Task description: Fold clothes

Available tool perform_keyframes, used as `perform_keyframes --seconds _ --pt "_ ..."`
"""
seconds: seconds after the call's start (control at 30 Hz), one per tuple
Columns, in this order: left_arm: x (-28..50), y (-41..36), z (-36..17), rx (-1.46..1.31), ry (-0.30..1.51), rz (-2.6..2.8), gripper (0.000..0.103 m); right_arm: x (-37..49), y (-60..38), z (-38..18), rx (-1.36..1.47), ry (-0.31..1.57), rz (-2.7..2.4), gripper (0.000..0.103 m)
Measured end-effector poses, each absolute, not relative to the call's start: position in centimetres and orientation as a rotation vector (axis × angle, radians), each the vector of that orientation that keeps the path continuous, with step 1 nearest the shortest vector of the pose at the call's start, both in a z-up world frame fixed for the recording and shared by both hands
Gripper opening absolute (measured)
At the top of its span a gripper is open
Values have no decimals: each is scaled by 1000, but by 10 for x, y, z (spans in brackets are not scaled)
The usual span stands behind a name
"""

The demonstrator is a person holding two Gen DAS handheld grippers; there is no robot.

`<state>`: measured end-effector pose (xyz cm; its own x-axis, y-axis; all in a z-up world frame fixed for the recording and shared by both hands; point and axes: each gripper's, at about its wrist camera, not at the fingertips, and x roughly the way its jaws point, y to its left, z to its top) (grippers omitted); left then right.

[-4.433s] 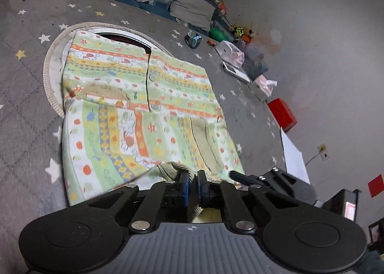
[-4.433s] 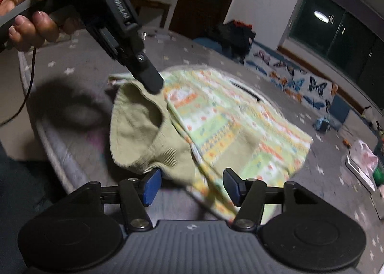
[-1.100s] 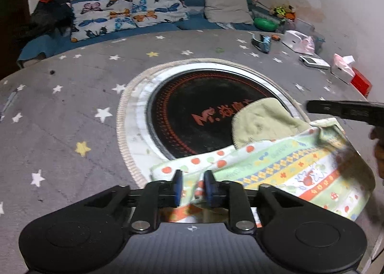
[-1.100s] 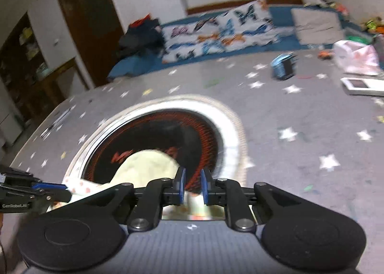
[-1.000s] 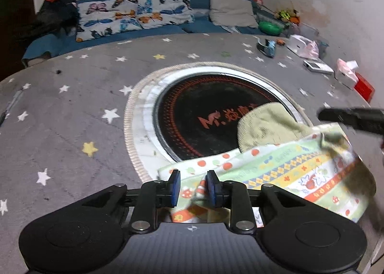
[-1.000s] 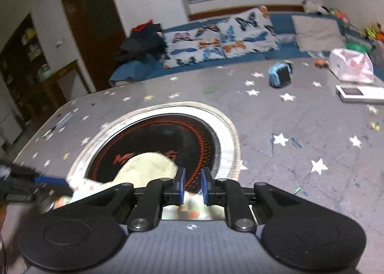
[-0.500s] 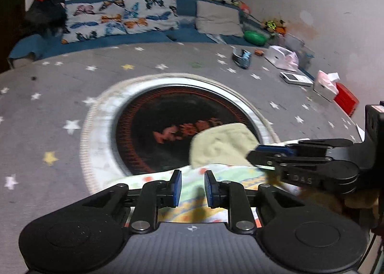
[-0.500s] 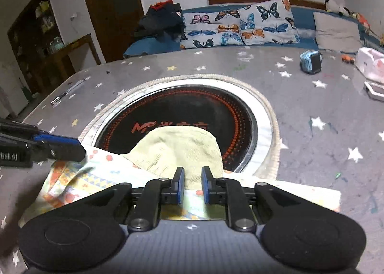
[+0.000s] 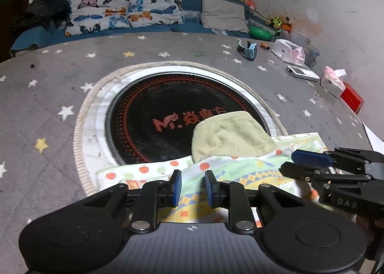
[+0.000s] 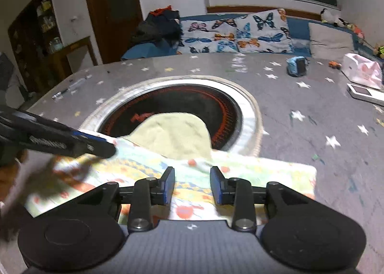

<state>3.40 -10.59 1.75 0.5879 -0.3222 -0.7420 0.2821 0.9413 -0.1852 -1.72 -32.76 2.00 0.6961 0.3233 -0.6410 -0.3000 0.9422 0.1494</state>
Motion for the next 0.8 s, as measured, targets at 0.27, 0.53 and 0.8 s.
perform_keyframes --seconds 0.27,0.53,0.8 --pt "6 -83 21 -47 843 -326 23 -43 -322 30 8 669 363 42" --pt "-9 -65 17 -74 832 -297 23 -60 -312 21 -31 666 374 47" --pt "-14 -57 14 -91 827 -282 23 -82 -350 17 -18 690 290 47"
